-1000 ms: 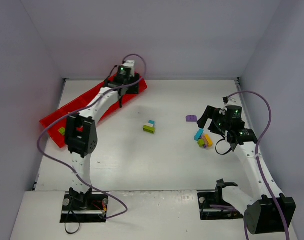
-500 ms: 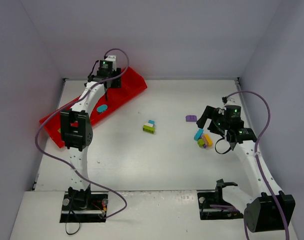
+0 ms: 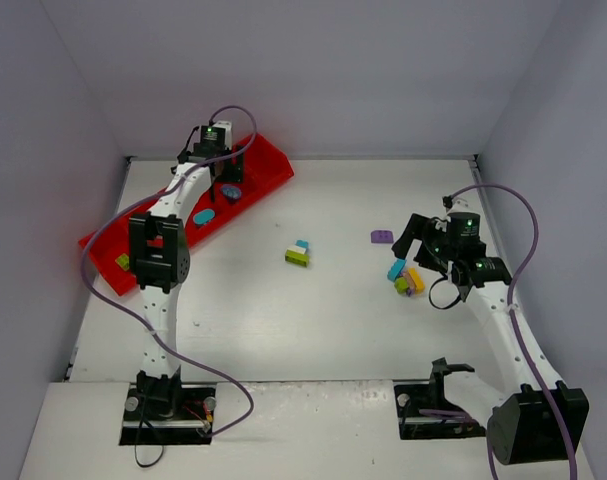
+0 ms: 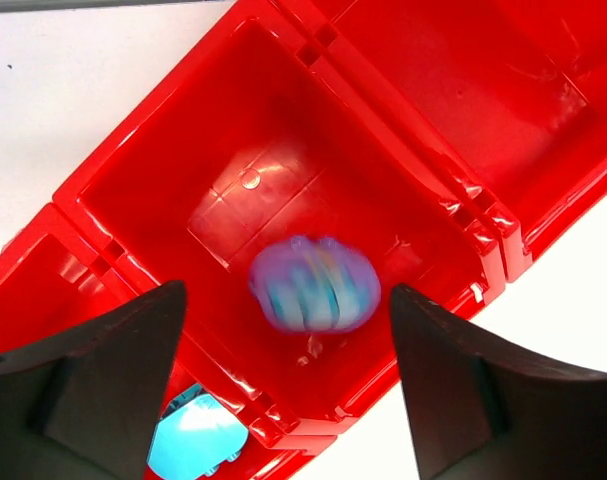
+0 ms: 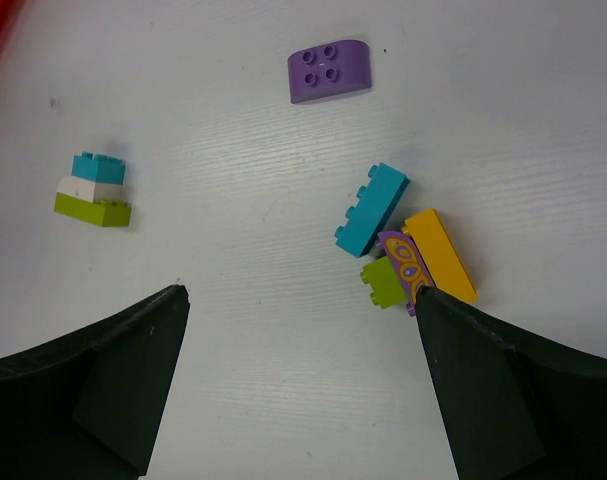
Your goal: Sort the legos into containers by color
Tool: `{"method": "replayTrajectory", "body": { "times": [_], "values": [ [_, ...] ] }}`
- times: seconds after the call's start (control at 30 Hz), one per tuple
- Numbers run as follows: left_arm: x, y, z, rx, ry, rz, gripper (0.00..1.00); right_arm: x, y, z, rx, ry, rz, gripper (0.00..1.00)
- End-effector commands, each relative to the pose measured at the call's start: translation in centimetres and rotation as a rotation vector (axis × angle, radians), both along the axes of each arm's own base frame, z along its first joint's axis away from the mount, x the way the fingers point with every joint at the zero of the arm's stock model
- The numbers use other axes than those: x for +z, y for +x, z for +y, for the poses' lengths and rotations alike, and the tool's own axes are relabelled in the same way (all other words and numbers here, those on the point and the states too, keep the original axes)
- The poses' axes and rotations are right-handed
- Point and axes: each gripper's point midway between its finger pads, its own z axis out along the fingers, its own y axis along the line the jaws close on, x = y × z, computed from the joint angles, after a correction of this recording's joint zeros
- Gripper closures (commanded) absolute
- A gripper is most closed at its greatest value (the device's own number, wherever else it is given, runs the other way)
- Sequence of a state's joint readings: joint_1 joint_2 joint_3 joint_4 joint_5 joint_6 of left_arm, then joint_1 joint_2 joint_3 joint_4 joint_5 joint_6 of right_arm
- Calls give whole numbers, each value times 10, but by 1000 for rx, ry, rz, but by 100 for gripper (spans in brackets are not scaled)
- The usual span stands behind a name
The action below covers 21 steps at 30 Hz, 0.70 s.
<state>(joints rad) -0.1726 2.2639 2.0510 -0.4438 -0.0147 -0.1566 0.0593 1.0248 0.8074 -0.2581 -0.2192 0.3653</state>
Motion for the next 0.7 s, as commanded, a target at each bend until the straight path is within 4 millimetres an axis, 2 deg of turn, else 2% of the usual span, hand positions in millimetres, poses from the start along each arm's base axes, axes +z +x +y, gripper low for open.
{"method": "replayTrajectory", "body": {
  "times": [0.0,0.1,0.23,0.3,0.37,0.47,0.5,0.57,0.63,0.67],
  "values": [
    [63,5,0,-10,-28,-135,22,6,10,-1,-5,-4,-36,7],
    [73,4,-2,-9,-36,-153,18,5,12,-1,-10,1,-27,8],
    [89,-3,-15,-54,-79,-167,18,5,15,-3,-25,0,-26,11],
    [91,-10,-31,-101,-98,-171,17,4,16,-3,-29,-3,-26,14],
    [102,-18,-43,-147,-120,-184,17,1,18,-3,-29,-3,-18,17],
    [108,-34,-72,-239,-142,-187,18,1,23,-4,-44,-2,-12,21],
    [104,-44,-92,-305,-147,-176,18,1,24,-5,-55,1,-13,22],
    [107,-55,-116,-387,-150,-178,18,2,26,-6,-63,-1,-19,25],
    [103,-72,-153,-510,-163,-166,18,3,27,-6,-72,3,-18,29],
    [101,-77,-166,-551,-168,-159,18,3,26,-7,-75,4,-19,30]
  ]
}}
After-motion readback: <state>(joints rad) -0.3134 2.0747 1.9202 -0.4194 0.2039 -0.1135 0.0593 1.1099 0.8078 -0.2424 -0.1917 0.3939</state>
